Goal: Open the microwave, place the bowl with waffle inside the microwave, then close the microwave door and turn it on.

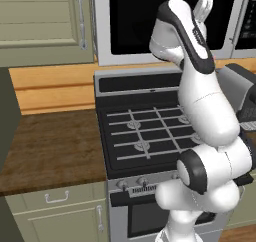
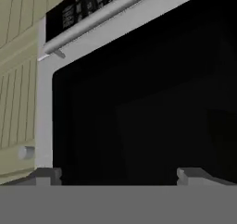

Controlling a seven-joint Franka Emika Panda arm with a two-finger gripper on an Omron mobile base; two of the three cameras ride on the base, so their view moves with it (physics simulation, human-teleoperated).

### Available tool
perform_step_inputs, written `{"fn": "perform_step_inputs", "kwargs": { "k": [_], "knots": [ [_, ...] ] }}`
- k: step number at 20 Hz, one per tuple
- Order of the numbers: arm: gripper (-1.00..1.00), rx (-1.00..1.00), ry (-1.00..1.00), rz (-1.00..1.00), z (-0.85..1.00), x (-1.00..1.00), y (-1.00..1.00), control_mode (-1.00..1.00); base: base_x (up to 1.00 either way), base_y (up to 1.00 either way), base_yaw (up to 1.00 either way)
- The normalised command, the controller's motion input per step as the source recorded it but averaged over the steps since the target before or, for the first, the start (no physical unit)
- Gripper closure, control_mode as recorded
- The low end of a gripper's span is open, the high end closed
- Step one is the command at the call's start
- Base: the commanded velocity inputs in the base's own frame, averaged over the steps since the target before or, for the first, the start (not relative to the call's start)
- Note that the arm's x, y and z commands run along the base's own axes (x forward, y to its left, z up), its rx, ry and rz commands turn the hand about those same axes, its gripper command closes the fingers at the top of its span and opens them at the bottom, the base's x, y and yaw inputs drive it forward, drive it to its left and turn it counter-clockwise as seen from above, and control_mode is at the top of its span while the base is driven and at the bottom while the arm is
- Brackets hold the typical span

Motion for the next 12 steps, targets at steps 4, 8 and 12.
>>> {"fn": "perform_step_inputs", "kwargs": {
  "k": [4, 8, 12],
  "knots": [
    [-1.0, -0.62, -0.12, -0.12, -0.34, -0.1, -0.04, -1.0, 0.0, 0.0, 0.0],
    [-1.0, -0.73, -0.16, -0.01, -0.4, -0.05, -0.13, -1.0, 0.0, 0.0, 0.0],
    [-1.0, -0.76, -0.03, -0.06, -0.58, -0.06, -0.35, -1.0, 0.0, 0.0, 0.0]
  ]
}}
